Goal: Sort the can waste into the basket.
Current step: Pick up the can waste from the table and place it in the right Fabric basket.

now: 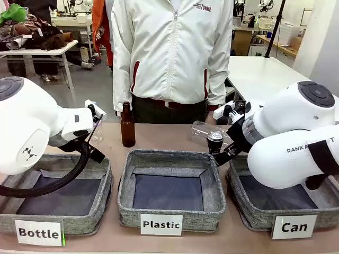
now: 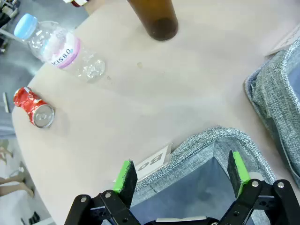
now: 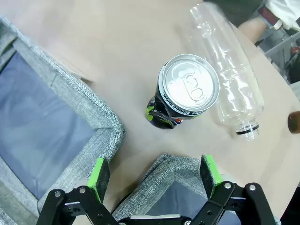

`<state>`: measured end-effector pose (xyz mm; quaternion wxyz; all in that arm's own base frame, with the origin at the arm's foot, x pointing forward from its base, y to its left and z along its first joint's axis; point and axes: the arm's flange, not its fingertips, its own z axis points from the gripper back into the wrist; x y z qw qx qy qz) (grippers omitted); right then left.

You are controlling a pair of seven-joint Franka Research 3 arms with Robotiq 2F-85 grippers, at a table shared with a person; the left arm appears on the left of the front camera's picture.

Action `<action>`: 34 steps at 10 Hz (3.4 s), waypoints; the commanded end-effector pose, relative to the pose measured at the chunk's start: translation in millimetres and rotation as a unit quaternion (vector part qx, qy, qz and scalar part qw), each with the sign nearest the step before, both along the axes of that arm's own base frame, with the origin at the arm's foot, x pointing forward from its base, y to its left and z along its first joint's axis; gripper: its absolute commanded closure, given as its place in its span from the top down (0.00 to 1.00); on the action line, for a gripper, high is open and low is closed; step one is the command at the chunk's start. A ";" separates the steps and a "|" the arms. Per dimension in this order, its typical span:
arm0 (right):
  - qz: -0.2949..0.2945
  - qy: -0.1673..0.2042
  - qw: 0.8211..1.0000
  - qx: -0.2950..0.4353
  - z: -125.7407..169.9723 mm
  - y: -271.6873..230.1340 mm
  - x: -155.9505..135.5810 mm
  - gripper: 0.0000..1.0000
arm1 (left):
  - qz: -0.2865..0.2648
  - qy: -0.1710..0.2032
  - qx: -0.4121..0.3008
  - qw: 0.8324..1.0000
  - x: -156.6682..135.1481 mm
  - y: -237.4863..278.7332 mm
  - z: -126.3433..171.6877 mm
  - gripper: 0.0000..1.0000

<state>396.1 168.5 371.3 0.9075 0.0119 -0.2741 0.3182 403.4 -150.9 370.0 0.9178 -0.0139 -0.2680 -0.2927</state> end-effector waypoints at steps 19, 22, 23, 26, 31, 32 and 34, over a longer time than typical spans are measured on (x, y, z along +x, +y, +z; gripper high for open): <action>-0.003 0.064 0.994 0.092 85.8 -27.7 -27.5 1.00 | 0.070 0.053 -0.063 0.994 -29.3 -5.1 98.4 1.00; -0.079 0.156 0.950 0.258 151.9 -92.5 -91.2 1.00 | 0.055 0.109 -0.210 0.970 -88.4 56.8 155.2 1.00; -0.082 0.153 0.930 0.323 157.6 -130.4 -110.3 1.00 | 0.018 0.138 -0.280 0.950 -108.5 100.3 157.5 1.00; -0.138 0.150 0.835 0.511 120.1 -278.5 -144.5 1.00 | 0.055 0.120 -0.479 0.868 -148.7 240.5 118.6 1.00; -0.247 0.120 0.691 0.669 12.5 -395.2 -187.3 1.00 | 0.159 0.015 -0.581 0.798 -219.0 333.8 18.1 1.00; -0.258 0.115 0.690 0.666 3.5 -393.1 -192.4 1.00 | 0.163 0.012 -0.581 0.798 -214.0 331.8 19.5 1.00; -0.265 0.126 0.688 0.664 11.8 -433.9 -192.2 1.00 | 0.175 0.021 -0.577 0.798 -205.8 427.5 56.2 1.00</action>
